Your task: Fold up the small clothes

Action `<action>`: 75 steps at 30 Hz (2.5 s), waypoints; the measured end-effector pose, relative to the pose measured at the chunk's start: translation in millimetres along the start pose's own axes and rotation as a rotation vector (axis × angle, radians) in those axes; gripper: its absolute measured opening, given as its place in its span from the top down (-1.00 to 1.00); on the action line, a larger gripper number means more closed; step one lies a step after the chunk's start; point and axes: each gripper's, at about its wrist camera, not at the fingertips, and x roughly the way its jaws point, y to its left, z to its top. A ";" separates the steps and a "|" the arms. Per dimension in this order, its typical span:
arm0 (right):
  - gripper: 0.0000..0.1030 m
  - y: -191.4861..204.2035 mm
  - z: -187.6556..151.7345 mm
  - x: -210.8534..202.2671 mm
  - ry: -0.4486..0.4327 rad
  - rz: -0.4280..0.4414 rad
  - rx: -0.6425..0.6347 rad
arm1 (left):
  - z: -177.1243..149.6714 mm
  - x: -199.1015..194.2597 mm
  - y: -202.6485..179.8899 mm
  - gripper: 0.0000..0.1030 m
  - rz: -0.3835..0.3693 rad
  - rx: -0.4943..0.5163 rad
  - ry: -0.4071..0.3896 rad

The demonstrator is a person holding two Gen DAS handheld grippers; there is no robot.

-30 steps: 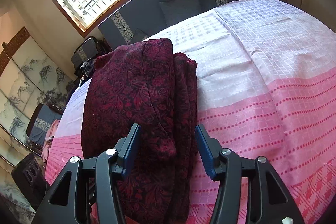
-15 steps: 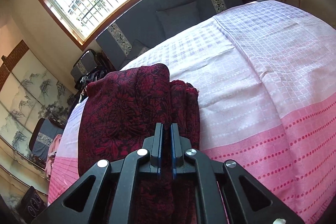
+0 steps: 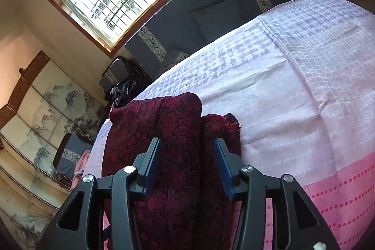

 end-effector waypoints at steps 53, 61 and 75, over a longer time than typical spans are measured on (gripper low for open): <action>0.49 -69.0 -27.1 25.9 0.095 0.095 0.155 | -0.8 -17.2 25.3 -0.99 -0.096 -0.027 -0.035; 0.50 -59.6 -31.6 20.5 0.067 0.049 0.105 | 64.9 -51.3 72.5 -0.99 -0.100 -0.050 -0.017; 0.46 -54.8 -31.7 17.1 0.042 0.002 0.069 | 109.2 83.7 154.1 -0.99 -0.600 -0.214 0.395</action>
